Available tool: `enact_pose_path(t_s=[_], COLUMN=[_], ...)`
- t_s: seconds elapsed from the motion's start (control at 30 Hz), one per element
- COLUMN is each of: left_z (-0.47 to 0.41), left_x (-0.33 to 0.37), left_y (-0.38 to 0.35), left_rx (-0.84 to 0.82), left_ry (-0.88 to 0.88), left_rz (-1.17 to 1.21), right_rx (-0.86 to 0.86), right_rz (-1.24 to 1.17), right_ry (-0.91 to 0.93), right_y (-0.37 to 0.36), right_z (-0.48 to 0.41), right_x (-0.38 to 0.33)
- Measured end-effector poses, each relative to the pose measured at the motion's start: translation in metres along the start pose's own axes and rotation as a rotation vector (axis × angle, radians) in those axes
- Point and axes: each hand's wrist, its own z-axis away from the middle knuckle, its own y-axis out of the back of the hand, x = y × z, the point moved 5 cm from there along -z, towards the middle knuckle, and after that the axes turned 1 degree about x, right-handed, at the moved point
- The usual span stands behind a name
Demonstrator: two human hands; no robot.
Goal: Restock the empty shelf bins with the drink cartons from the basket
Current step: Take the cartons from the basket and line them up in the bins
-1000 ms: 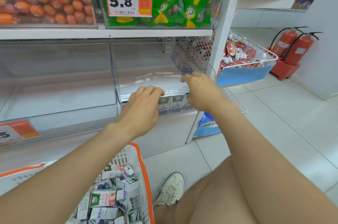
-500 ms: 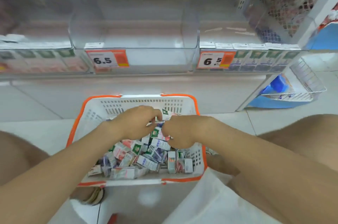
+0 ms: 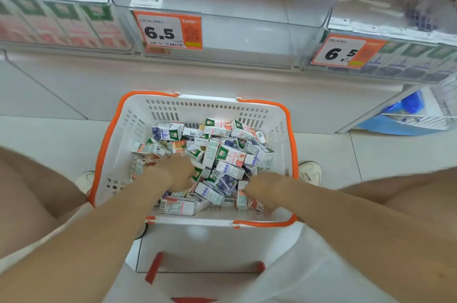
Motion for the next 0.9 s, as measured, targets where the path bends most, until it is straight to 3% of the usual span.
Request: enact_pose_path(t_s=[0.17, 0.37, 0.47, 0.7, 0.8, 0.9], left_z=[-0.005, 0.001, 0.005, 0.015, 0.020, 0.029], left_x=[0.007, 0.000, -0.016, -0.028, -0.037, -0.044], left_y=[-0.008, -0.004, 0.000, 0.001, 0.012, 0.035], left_rx=[0.034, 0.046, 0.020, 0.267, 0.338, 0.422], left_ry=[0.056, 0.042, 0.037, 0.022, 0.028, 0.061], left_rz=[-0.089, -0.061, 0.015, 0.007, 0.182, 0.510], right_rx=[0.034, 0.014, -0.013, 0.009, 0.093, 0.310], right_rz=[0.011, 0.093, 0.015, -0.254, -0.362, -0.481], right_ry=[0.042, 0.102, 0.095, 0.058, 0.061, 0.071], right_y=[-0.009, -0.025, -0.030, -0.020, 0.003, 0.043], right_z=[-0.011, -0.020, -0.020, -0.020, -0.015, -0.002], right_x=[0.006, 0.005, 0.003, 0.009, 0.015, 0.022])
